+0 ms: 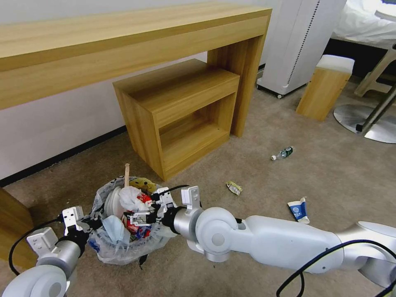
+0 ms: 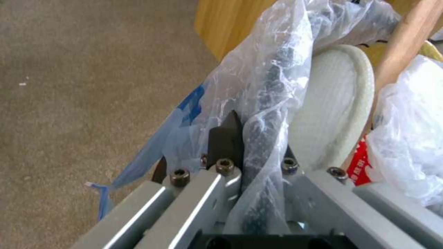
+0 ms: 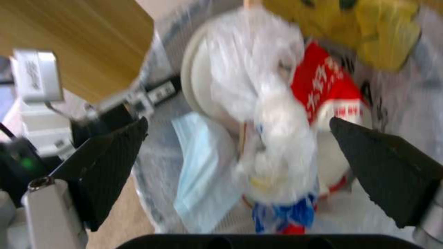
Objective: Pick up the trash bin and place the garbage on the floor into it.
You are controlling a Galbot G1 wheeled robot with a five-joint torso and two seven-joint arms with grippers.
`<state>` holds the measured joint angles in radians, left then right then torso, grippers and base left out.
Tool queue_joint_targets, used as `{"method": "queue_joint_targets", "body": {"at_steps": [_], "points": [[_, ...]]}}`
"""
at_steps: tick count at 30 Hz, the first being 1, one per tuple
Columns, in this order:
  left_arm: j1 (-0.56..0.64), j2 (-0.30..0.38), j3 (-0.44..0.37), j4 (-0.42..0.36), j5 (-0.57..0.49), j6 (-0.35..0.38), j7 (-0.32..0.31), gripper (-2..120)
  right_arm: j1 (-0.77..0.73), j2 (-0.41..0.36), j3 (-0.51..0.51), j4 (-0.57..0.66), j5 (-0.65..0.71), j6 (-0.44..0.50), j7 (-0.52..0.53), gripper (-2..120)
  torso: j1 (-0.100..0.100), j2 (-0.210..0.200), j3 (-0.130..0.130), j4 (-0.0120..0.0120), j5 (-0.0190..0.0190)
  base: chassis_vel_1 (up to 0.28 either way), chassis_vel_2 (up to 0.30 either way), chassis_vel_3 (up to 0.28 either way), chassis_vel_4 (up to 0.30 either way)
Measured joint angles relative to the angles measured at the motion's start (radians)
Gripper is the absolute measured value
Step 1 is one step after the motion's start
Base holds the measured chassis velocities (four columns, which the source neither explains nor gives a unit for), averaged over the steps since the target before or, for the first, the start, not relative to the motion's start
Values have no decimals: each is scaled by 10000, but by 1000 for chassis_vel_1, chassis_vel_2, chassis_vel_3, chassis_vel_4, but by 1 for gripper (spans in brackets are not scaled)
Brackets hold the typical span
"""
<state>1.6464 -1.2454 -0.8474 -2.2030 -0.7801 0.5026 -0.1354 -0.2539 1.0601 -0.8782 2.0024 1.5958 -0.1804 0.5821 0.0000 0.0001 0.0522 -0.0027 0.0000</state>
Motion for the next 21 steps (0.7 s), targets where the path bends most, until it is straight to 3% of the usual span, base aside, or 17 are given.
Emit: {"method": "queue_joint_targets", "body": {"at_steps": [5,10,14,18,21], "points": [[2,-19,2,95,48,-2,10,1,-95,24,298,-111,-790,672,-617,100,0,0,0,0,0,0,0,0,0],[-14,-5,-19,117,54,-3,10,1,-277,-6,905,-210,-1317,1068,-588,100,0,0,0,2,0,0,0,0,0],[53,-15,-79,99,64,-3,9,1,-604,-457,1500,-327,-1590,1209,-409,100,0,0,0,2,1,0,0,0,0],[120,-114,-146,49,124,-40,26,1,-1299,-1065,2334,-387,-1663,1214,173,100,0,0,0,-4,2,0,0,0,0],[254,-392,-231,-23,273,-97,44,1,-1889,-1308,3051,-591,-1665,1266,1163,100,0,0,0,5,2,0,0,0,0]]}}
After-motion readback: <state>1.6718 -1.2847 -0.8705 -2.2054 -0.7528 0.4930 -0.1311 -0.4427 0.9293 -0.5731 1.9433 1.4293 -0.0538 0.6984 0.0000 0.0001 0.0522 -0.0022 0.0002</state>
